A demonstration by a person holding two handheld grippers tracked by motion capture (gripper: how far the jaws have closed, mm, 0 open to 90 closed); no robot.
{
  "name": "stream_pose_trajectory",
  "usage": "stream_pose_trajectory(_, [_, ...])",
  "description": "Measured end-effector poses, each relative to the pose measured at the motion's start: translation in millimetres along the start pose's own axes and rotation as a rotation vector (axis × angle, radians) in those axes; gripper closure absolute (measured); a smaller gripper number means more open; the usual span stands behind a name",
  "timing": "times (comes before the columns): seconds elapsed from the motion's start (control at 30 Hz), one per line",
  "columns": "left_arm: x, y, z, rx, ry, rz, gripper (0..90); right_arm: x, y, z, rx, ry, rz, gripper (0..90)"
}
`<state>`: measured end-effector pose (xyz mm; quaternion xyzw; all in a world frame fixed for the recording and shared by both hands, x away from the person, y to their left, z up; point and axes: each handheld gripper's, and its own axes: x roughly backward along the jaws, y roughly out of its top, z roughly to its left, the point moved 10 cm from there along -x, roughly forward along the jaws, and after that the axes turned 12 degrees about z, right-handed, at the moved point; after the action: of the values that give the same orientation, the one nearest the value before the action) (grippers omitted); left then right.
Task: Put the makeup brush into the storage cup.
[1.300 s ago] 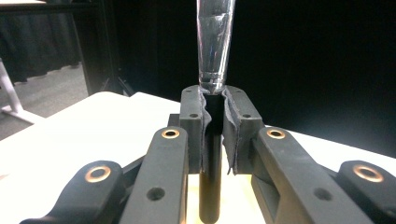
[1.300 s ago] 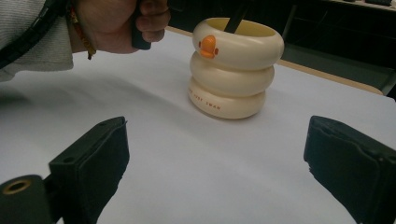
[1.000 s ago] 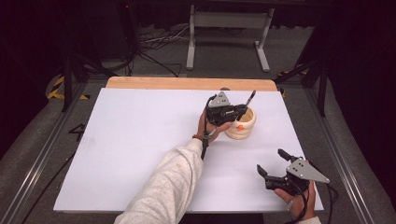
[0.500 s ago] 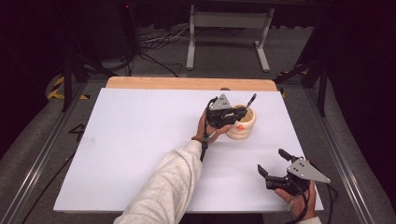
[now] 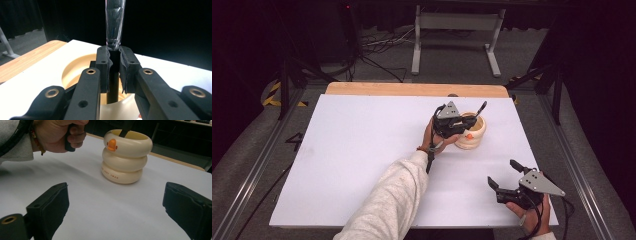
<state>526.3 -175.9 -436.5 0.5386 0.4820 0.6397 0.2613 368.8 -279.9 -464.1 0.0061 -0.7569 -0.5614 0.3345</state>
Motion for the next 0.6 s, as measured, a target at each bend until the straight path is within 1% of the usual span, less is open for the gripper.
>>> stream_pose_trajectory(0.03, [-0.1, -0.4, 0.0, -0.004, 0.004, 0.003, 79.3, -0.1, -0.1, 0.0, 0.0, 0.0, 0.001, 7.5])
stream_pose_trajectory(0.1, [0.1, -0.6, -0.5, 0.0, -0.003, 0.0, 79.3, -0.6, -0.7, -0.3, -0.001, 0.001, 0.003, 7.5])
stream_pose_trajectory(0.13, [-0.2, -0.7, 0.0, -0.007, 0.002, 0.005, 79.3, -0.6, -0.9, -0.5, -0.001, 0.0, 0.004, 7.5])
stream_pose_trajectory(0.27, [-0.1, -1.3, 0.5, -0.009, 0.004, 0.009, 79.2, -0.3, -0.9, -0.6, 0.0, 0.0, 0.003, 7.5])
stream_pose_trajectory(0.43, [1.9, -0.9, 1.3, -0.008, 0.004, 0.007, 79.1, -0.9, -1.3, -1.0, -0.002, 0.001, 0.004, 7.5])
stream_pose_trajectory(0.5, [1.7, -1.6, 1.5, -0.017, 0.01, 0.016, 79.1, -1.0, -1.2, -0.8, -0.002, 0.001, 0.004, 7.5])
stream_pose_trajectory(0.53, [1.5, -1.7, 0.6, -0.011, 0.007, 0.014, 78.9, -1.6, -1.6, -0.5, 0.001, 0.003, 0.006, 7.5])
stream_pose_trajectory(0.6, [1.2, -2.3, 0.3, -0.016, 0.009, 0.017, 78.8, -1.7, -1.7, -0.5, 0.002, 0.003, 0.008, 7.5])
